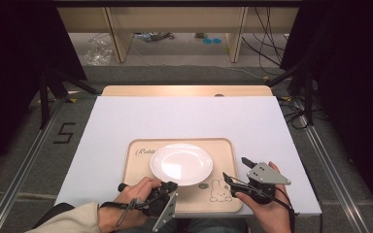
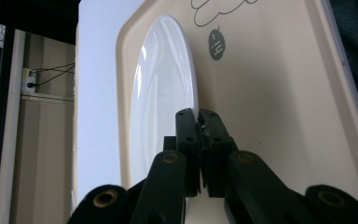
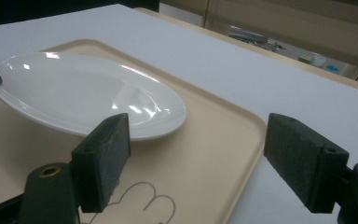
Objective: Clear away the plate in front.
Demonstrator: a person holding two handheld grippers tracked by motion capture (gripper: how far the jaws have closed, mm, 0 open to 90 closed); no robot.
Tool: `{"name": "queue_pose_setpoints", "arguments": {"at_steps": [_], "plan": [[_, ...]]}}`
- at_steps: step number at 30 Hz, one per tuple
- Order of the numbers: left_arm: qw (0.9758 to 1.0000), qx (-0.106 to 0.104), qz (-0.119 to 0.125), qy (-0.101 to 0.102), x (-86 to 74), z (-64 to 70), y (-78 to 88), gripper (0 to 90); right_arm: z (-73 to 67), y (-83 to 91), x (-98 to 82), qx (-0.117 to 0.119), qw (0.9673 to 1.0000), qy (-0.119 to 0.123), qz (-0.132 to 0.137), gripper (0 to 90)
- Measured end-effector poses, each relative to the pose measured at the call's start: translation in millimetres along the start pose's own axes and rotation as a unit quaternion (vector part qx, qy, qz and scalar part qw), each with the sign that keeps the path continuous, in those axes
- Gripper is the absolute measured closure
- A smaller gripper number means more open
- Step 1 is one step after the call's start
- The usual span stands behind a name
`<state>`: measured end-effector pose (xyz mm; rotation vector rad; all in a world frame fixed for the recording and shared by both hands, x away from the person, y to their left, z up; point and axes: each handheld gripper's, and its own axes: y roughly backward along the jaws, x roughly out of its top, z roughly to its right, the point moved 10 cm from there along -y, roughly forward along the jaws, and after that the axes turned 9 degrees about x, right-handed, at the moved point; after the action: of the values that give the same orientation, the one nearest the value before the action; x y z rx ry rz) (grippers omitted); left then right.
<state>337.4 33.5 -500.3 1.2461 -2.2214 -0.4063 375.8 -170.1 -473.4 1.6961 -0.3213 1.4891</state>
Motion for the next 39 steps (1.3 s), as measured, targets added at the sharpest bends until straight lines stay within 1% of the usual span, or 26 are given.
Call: {"name": "queue_pose_setpoints", "arguments": {"at_steps": [3,9,15,16,18,19,22,24,28,29,31,33,34,36,37,38,39], "plan": [[1.0,-0.006,0.001,0.0,-0.1,3.6,-1.9,87.0,-0.8,0.4,-0.4,0.003,1.0,0.0,-0.004,23.8],[0.9997,-0.022,0.003,0.013,-0.9,9.4,-5.4,87.0,-0.6,0.4,-0.5,0.003,1.0,0.0,-0.004,23.8],[0.9992,-0.035,0.005,0.019,-0.7,15.0,-8.5,86.8,-1.0,0.2,-0.4,0.004,1.0,0.0,-0.003,23.8],[0.9991,-0.036,0.005,0.021,-0.6,14.9,-8.9,86.7,-1.1,0.3,-0.3,0.004,1.0,-0.001,-0.003,23.8],[0.9985,-0.045,0.005,0.03,-1.3,16.7,-10.3,86.4,-0.9,0.2,-0.7,0.004,1.0,0.0,-0.004,23.8],[0.9984,-0.046,0.005,0.033,-1.9,16.8,-10.9,86.3,-1.3,0.0,-0.7,0.006,1.0,-0.002,-0.004,23.8],[0.9979,-0.054,0.004,0.037,-2.6,19.2,-12.0,86.4,-1.5,0.0,-0.5,0.006,1.0,-0.001,-0.004,23.8],[0.9987,-0.04,0.005,0.032,-2.1,15.0,-12.0,87.5,-1.4,-0.1,-0.6,0.006,1.0,-0.001,-0.004,23.8],[0.9984,-0.037,0.002,0.043,-5.6,8.7,-12.7,86.7,-1.5,-0.2,-0.9,0.006,1.0,-0.001,-0.005,23.7],[0.9982,-0.035,0.002,0.048,-7.1,7.2,-13.1,86.0,-1.6,-0.2,-0.7,0.006,1.0,-0.002,-0.004,23.7],[0.9974,-0.037,0.003,0.062,-9.2,5.8,-12.5,83.7,-1.5,-0.1,-0.6,0.006,1.0,-0.002,-0.004,23.7],[0.9958,-0.039,0.008,0.082,-10.4,2.4,-12.0,81.1,-1.5,-0.1,-0.8,0.006,1.0,-0.003,-0.004,23.8],[0.9957,-0.04,0.009,0.084,-11.2,0.4,-11.8,78.4,-1.5,-0.1,-0.8,0.006,1.0,-0.003,-0.004,23.8],[0.9934,-0.037,0.018,0.108,-12.1,-4.7,-11.5,71.6,-1.6,-0.1,-1.0,0.006,1.0,-0.002,-0.004,23.7],[0.9908,-0.034,0.024,0.128,-13.2,-8.4,-11.1,69.7,-1.6,-0.1,-0.9,0.007,1.0,-0.003,-0.004,23.7],[0.9892,-0.037,0.027,0.139,-13.7,-9.2,-10.9,65.1,-1.3,0.0,-0.9,0.006,1.0,-0.002,-0.004,23.7],[0.9876,-0.033,0.033,0.15,-14.5,-12.1,-10.7,61.5,-1.2,0.1,-0.9,0.006,1.0,-0.002,-0.004,23.7]]}}
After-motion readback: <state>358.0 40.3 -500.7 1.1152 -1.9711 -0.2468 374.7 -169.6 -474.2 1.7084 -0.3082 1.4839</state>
